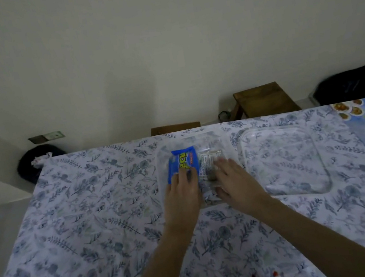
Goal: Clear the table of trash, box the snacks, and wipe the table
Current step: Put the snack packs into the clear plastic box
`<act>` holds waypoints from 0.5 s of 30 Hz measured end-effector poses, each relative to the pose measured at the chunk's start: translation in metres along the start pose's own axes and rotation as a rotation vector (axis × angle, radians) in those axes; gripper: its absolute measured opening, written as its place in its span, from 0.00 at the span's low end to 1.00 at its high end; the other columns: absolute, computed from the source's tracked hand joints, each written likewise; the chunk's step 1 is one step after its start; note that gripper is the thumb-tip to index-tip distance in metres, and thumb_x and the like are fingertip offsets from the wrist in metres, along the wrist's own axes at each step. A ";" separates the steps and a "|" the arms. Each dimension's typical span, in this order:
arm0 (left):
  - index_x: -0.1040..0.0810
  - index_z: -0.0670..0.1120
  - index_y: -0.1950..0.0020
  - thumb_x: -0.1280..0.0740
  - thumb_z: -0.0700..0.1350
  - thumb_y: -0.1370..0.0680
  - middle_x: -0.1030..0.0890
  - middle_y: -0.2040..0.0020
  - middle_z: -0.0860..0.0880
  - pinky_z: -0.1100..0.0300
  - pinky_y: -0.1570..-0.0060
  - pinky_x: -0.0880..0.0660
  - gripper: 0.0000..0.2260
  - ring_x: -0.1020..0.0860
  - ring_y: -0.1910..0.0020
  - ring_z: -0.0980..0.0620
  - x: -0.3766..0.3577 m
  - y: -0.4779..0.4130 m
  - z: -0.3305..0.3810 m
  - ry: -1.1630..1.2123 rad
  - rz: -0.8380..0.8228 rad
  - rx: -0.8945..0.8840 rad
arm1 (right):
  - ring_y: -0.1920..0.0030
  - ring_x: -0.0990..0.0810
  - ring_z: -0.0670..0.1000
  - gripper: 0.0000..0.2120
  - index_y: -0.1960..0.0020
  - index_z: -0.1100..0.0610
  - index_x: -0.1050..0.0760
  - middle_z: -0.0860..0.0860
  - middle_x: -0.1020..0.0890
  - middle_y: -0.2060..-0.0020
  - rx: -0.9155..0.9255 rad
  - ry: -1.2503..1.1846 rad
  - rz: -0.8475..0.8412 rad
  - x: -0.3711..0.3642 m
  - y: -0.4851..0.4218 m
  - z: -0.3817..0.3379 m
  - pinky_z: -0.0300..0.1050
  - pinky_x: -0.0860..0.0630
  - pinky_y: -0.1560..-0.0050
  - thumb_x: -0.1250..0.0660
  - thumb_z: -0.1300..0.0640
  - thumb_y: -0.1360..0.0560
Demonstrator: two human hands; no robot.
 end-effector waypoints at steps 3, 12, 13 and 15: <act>0.36 0.48 0.27 0.42 0.52 0.20 0.33 0.31 0.43 0.56 0.43 0.27 0.22 0.28 0.37 0.45 0.000 0.002 -0.008 0.045 0.008 0.133 | 0.25 0.48 0.65 0.34 0.27 0.65 0.43 0.67 0.44 0.26 -0.113 0.085 0.006 0.001 0.003 0.005 0.60 0.48 0.26 0.37 0.51 0.26; 0.56 0.53 0.22 0.56 0.60 0.19 0.56 0.20 0.46 0.45 0.24 0.55 0.27 0.59 0.22 0.44 -0.028 0.005 -0.013 0.043 -0.217 0.056 | 0.25 0.47 0.47 0.33 0.23 0.56 0.53 0.49 0.46 0.24 -0.353 -0.643 0.082 -0.011 0.031 0.029 0.44 0.45 0.26 0.49 0.40 0.21; 0.57 0.53 0.22 0.56 0.60 0.19 0.57 0.20 0.46 0.45 0.24 0.56 0.27 0.59 0.22 0.44 -0.028 0.003 -0.013 0.029 -0.225 0.047 | 0.27 0.38 0.50 0.31 0.25 0.56 0.45 0.51 0.37 0.27 -0.387 -0.628 0.126 -0.011 0.038 0.036 0.48 0.39 0.28 0.51 0.38 0.21; 0.57 0.52 0.22 0.55 0.60 0.19 0.57 0.20 0.47 0.45 0.24 0.56 0.28 0.59 0.22 0.44 -0.025 0.002 -0.013 0.024 -0.224 0.051 | 0.36 0.29 0.54 0.31 0.31 0.57 0.34 0.54 0.27 0.36 -0.431 -0.527 0.204 -0.011 0.051 0.049 0.49 0.32 0.35 0.54 0.37 0.22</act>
Point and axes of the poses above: each hand's wrist, its own y-axis away from the middle knuckle, its own x-axis out of the back of the hand, z = x × y, the point moved 3 cm from there along -y, towards the middle knuckle
